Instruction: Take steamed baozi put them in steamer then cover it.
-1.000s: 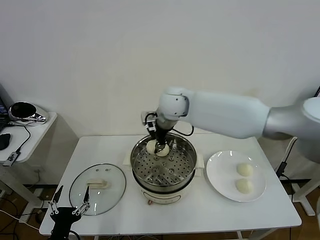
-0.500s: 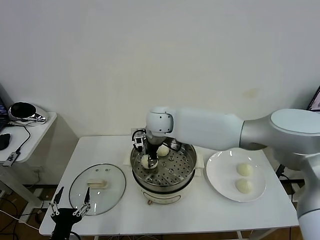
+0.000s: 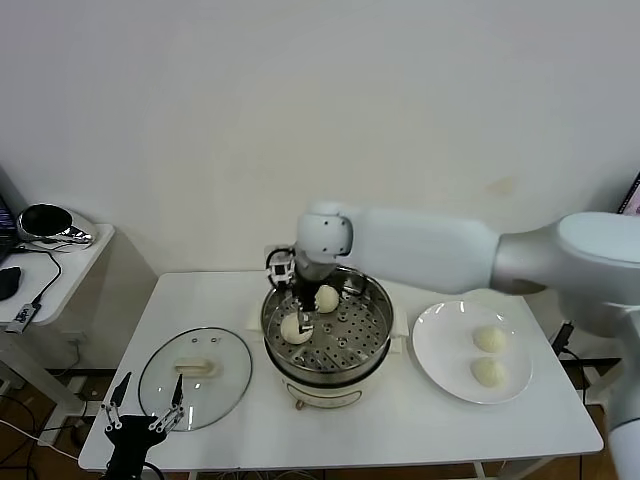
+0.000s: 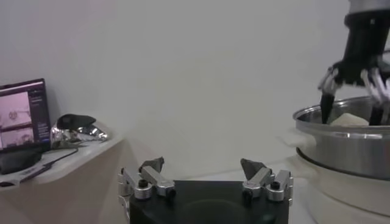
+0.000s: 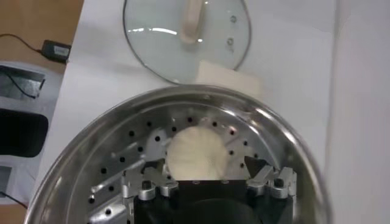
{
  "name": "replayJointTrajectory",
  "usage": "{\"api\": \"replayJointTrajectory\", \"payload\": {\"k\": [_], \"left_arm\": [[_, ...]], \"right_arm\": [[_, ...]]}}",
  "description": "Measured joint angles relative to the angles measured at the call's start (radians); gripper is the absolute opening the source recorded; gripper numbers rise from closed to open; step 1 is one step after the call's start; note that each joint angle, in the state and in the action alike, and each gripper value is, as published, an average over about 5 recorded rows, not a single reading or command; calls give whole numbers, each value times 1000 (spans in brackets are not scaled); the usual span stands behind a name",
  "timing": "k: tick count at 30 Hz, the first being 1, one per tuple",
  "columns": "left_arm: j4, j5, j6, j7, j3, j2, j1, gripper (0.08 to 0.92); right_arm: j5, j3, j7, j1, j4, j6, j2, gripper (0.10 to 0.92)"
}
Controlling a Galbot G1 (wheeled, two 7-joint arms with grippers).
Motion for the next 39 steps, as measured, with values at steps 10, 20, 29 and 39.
{"api": "replayJointTrajectory", "payload": {"k": [10,20,29,39], "left_arm": [[-2,3,0,2,15,16,-12,823],[3,16,1,3,18,9,-4,823],[10,30,1,2,17,-4,10,823],[9,40,0,2,12,-13,27,823]], "right_arm": [[-139,-66,-140,123,171,114,-325,823],[-378,-25,-221,32,252,283,-633,823],[-554,198,-239,-267,243,397,-771,823],[-706,464,-220,-599,161,486,-791,823]]}}
